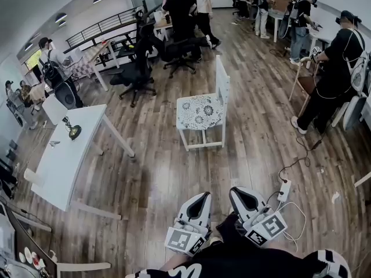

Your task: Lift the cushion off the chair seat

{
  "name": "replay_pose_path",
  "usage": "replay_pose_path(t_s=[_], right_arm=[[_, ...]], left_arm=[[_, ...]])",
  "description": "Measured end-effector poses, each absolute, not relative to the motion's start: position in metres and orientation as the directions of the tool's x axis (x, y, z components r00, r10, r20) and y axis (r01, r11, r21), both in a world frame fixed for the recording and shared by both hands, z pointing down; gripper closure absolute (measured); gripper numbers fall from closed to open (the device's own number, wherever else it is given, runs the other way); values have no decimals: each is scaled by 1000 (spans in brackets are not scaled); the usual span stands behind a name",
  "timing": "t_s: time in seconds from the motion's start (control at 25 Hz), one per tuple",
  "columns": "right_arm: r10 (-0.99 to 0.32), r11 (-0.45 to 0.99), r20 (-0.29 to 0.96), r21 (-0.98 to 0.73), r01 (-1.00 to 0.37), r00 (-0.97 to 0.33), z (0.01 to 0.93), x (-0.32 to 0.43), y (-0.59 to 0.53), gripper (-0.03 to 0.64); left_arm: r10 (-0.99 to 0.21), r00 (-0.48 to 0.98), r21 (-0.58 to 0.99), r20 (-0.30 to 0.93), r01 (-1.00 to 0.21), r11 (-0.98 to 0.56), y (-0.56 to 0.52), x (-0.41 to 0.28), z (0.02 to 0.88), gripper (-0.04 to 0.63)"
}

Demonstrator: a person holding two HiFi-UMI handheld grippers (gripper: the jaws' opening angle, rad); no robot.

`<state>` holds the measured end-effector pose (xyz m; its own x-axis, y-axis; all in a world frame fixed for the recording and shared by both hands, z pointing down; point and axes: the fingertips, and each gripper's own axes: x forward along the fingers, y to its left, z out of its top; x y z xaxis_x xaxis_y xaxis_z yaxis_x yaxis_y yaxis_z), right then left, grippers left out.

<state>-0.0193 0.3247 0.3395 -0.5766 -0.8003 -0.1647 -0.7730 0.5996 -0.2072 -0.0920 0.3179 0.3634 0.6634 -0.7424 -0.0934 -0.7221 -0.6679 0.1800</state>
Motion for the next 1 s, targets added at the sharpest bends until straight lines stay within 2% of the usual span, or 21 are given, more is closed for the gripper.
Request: replay_pose_path(t_s=[0.52, 1.0], right_arm=[[-751, 660, -178, -221, -718, -636, 338, -18, 237, 595], [-734, 679, -209, -194, -708, -647, 319, 26, 119, 595]], left_arm=[[-787, 614, 171, -65, -770, -615, 239, -88, 369, 591], [-781, 615, 152, -107, -766, -624, 120, -38, 350, 591]])
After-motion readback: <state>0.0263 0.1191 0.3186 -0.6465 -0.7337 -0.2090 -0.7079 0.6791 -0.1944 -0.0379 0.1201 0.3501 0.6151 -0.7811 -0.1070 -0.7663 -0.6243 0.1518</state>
